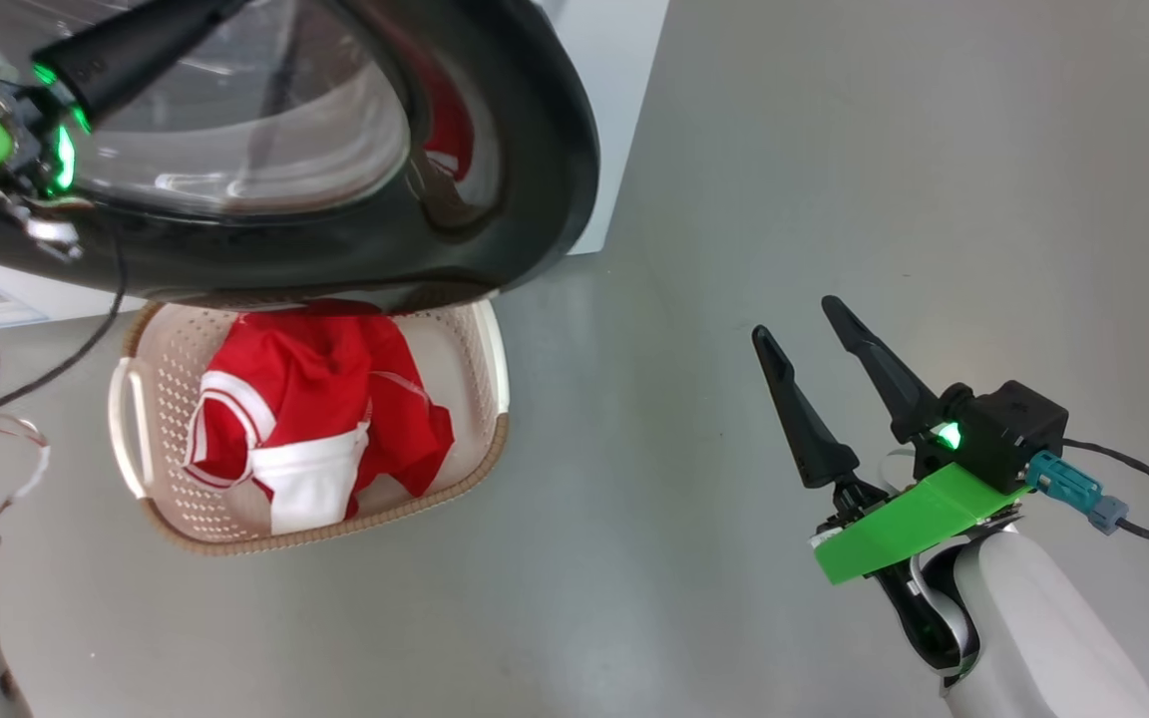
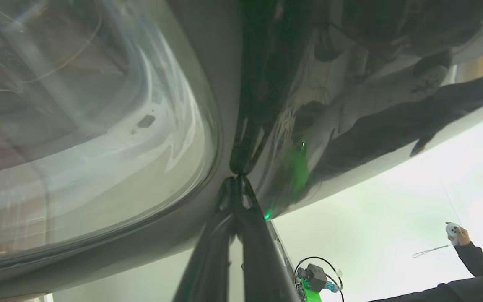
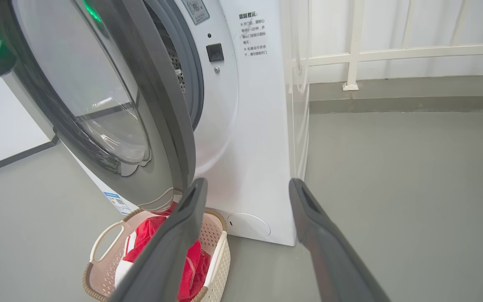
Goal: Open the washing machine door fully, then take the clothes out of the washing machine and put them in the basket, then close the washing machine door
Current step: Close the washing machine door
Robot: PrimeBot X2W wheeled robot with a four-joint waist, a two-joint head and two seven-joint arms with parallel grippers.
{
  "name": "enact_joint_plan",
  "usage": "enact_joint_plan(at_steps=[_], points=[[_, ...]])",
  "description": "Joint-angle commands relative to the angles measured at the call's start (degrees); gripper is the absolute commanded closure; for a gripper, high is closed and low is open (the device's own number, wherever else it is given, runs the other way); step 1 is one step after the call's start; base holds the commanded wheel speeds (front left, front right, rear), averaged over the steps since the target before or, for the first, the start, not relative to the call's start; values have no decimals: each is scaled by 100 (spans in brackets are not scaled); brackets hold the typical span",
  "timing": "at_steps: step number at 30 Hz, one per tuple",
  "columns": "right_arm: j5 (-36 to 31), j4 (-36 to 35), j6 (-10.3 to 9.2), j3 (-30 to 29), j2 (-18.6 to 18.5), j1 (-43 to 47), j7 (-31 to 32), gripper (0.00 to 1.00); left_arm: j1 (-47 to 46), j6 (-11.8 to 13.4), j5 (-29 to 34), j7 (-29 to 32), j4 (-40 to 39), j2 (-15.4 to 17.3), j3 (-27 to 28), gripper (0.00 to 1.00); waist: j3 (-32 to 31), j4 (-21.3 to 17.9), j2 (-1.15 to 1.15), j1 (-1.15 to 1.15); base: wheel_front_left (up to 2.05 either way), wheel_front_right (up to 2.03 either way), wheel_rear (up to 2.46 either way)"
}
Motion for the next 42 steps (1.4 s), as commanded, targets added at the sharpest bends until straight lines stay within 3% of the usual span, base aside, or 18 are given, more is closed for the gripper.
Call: enact_joint_plan(at_steps=[1, 15, 18, 21, 22, 29, 36, 42], points=[[-14, -158, 9, 92, 38, -31, -69, 0, -214, -19, 73, -80, -79, 322, 129, 100, 3, -49, 0, 0, 0, 0, 0], [-24, -61, 9, 27, -45, 56, -69, 0, 526, -19, -236, -668, -228, 474, 115, 99, -296, 244, 0, 0, 0, 0, 0], [-20, -44, 9, 28, -84, 94, -69, 0, 900, -19, -228, -962, -311, 525, 185, 76, -389, 351, 0, 0, 0, 0, 0], [2, -45, 9, 26, -152, 154, -69, 0, 1308, -19, -174, -1283, -410, 577, 202, 13, -483, 463, 0, 0, 0, 0, 0], [10, -46, 9, 18, -180, 182, -69, 0, 1446, -19, -146, -1400, -450, 596, 200, 0, -515, 506, 0, 0, 0, 0, 0], [45, -71, 9, -14, -345, 359, -69, 0, 2263, -19, 93, -2330, -734, 774, 85, 0, -666, 776, 0, 0, 0, 0, 0], [77, -48, 9, -46, -458, 502, -69, 0, 2956, -19, 632, -3611, -810, 1150, -438, 0, -777, 952, 0, 0, 0, 0, 0], [106, -10, 9, -41, -518, 616, -69, 0, 3391, -19, 645, -4460, -818, 1340, -859, 0, -873, 992, 0, 0, 0, 0, 0]])
